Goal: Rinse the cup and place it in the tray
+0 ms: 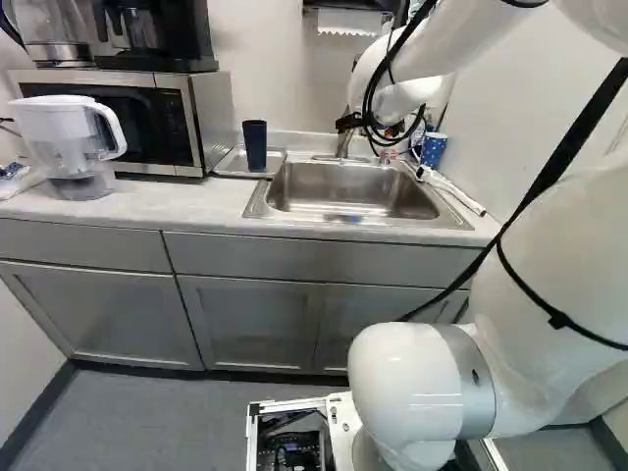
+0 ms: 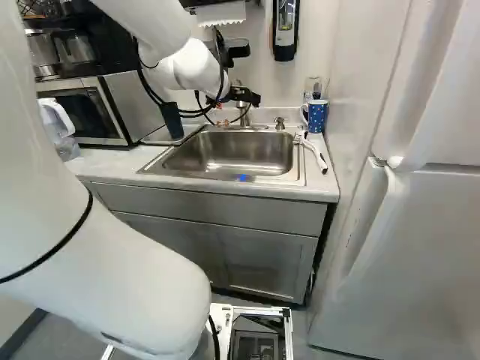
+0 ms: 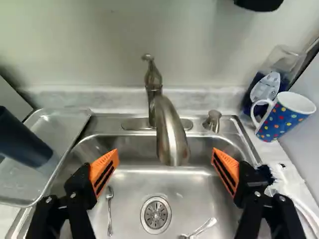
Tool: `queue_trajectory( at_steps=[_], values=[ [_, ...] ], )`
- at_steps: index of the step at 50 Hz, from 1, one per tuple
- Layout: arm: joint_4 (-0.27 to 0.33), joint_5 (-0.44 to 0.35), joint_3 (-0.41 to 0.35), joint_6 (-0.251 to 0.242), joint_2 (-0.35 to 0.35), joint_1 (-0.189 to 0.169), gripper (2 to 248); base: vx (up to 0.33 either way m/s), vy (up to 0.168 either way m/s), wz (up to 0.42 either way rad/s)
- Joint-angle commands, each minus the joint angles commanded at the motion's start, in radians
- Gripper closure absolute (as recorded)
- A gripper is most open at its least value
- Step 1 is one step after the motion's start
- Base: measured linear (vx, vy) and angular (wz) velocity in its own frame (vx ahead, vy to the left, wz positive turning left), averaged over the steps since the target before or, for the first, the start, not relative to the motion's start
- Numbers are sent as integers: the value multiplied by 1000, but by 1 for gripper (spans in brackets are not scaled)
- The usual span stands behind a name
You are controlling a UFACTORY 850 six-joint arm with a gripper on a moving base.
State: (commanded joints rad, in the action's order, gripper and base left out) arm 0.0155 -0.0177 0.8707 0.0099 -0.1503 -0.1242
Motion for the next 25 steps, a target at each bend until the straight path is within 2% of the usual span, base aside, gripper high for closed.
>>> queue_trajectory(
  at_steps=[25],
  values=[
    [0,262,0,0,0,0,3,0,0,0]
  ],
)
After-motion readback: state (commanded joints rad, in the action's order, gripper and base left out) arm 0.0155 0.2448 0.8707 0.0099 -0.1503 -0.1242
